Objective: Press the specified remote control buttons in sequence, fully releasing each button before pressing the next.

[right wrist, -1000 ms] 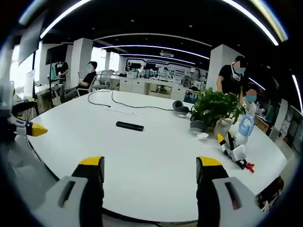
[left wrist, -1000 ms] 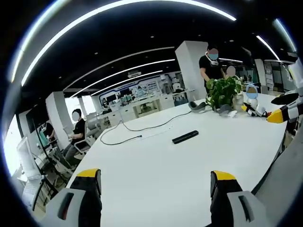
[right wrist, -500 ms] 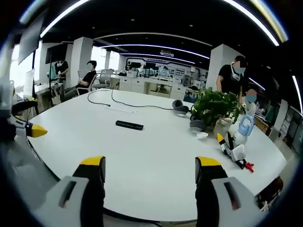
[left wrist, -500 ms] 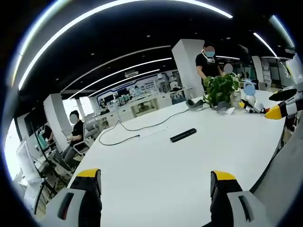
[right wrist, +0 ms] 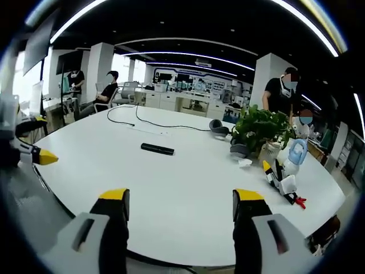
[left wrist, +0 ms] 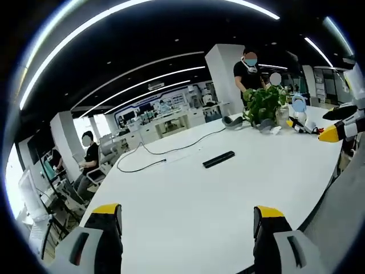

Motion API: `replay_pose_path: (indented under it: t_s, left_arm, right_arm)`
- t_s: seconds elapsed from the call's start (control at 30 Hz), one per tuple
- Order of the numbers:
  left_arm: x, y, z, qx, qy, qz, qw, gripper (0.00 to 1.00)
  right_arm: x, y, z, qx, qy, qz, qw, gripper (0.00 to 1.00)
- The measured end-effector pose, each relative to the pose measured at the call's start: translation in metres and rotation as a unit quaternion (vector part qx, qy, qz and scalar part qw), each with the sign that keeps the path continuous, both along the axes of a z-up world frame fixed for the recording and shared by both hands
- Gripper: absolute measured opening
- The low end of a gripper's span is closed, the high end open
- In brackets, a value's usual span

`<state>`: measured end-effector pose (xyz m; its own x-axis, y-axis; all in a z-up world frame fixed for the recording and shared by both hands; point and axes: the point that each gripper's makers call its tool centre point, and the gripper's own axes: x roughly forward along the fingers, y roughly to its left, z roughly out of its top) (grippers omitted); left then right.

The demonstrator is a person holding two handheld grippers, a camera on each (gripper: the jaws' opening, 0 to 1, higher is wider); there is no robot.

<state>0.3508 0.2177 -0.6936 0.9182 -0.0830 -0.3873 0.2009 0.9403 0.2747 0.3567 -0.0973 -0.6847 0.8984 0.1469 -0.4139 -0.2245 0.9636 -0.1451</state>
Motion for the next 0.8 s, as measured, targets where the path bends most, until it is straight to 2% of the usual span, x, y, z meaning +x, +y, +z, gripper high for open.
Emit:
replay_pose_path:
  t_s: [0.17,0.37,0.57,0.63,0.8]
  left_arm:
    - [-0.001,-0.002,0.0,-0.003,0.003,-0.004,1.0,0.95]
    - [0.0,-0.006,-0.003,-0.005,0.013,-0.012,0.9998,0.96]
    - [0.002,-0.012,0.004,-0.021,0.009,-0.028,0.9994,0.95]
    - [0.005,-0.012,0.003,-0.014,0.015,-0.032,0.9993,0.95]
    - [0.018,-0.012,0.009,0.002,0.008,-0.047,0.9988,0.95]
  right_arm:
    - [0.0,0.001,0.0,-0.003,-0.001,0.004,1.0,0.76]
    - [0.0,-0.001,0.0,-0.004,0.0,-0.001,1.0,0.75]
    - [0.0,-0.001,-0.002,-0.008,0.005,0.001,1.0,0.73]
    - [0.0,-0.001,-0.002,-0.008,0.004,0.002,1.0,0.73]
    - [-0.001,-0.002,-0.002,-0.011,0.005,-0.001,0.9999,0.73]
